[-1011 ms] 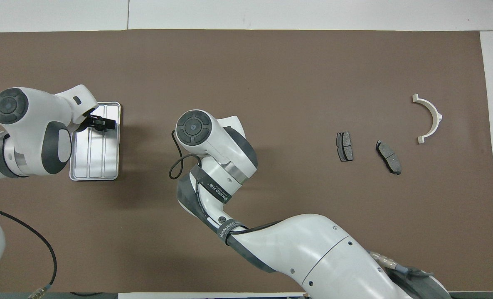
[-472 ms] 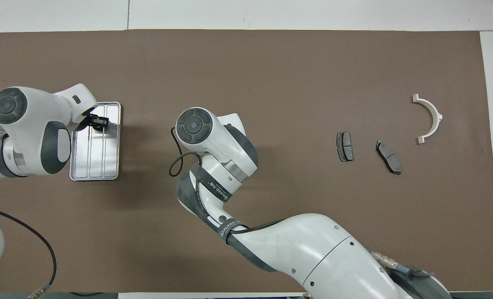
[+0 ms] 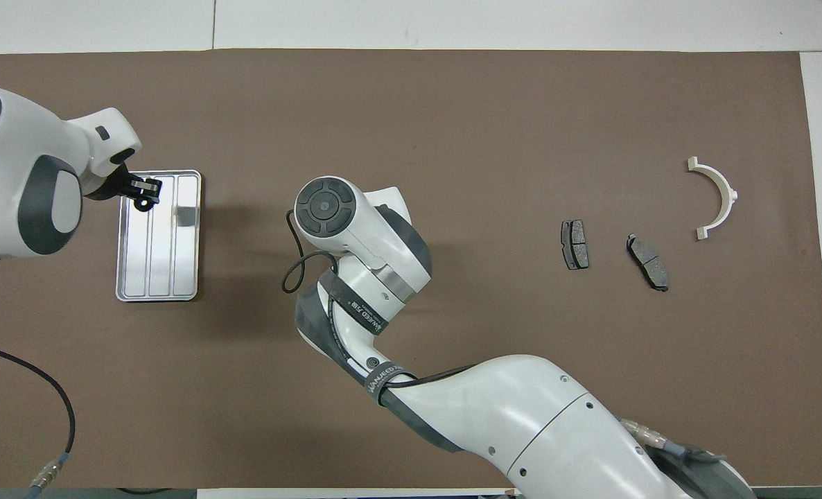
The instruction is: Place bearing gear from tray to pile
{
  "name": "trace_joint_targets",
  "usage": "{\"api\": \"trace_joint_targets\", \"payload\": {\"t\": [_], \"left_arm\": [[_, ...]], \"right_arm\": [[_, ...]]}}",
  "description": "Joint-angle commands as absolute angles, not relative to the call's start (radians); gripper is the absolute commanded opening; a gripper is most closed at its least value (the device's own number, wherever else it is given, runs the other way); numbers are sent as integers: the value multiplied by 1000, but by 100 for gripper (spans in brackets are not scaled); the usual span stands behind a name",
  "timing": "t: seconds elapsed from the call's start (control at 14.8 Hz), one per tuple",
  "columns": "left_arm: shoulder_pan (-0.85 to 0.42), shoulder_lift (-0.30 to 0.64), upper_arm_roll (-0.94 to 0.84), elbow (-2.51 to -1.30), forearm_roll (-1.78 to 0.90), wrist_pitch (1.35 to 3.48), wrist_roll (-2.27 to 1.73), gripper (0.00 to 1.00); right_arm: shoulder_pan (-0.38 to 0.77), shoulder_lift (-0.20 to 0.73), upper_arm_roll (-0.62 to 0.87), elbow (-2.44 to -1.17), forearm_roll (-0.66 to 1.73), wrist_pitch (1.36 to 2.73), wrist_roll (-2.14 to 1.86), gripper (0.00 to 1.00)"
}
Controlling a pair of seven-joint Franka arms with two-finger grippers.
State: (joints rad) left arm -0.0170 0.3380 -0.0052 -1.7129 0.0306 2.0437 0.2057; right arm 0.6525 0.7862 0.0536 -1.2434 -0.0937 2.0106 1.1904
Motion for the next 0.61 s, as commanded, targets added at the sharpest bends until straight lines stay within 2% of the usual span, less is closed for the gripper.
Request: {"api": "trace_joint_targets", "payload": {"t": [0.0,0.13,0.27,0.47,0.54], "left_arm": [[-6,322,-14,-1557,37,1829,215,0],[-8,322,-12,-1499,-3,1743,212,0],[-23,307,-18,-1493,-49,1695,193,0],[-150,267,-26,-1493,-75,1649,-60,0],[-200,267,-31,-1494,-93,1655,-148,0]], "right_arm": [[530,700,72,-1163,-92,1794,1023,0],[418,625,72,-1112,-59,1628,762,0],[283,559,68,-1114,-51,1553,451,0],[134,554,64,-1130,-72,1577,133,0],[100,546,64,-1173,-74,1615,99,0]]}}
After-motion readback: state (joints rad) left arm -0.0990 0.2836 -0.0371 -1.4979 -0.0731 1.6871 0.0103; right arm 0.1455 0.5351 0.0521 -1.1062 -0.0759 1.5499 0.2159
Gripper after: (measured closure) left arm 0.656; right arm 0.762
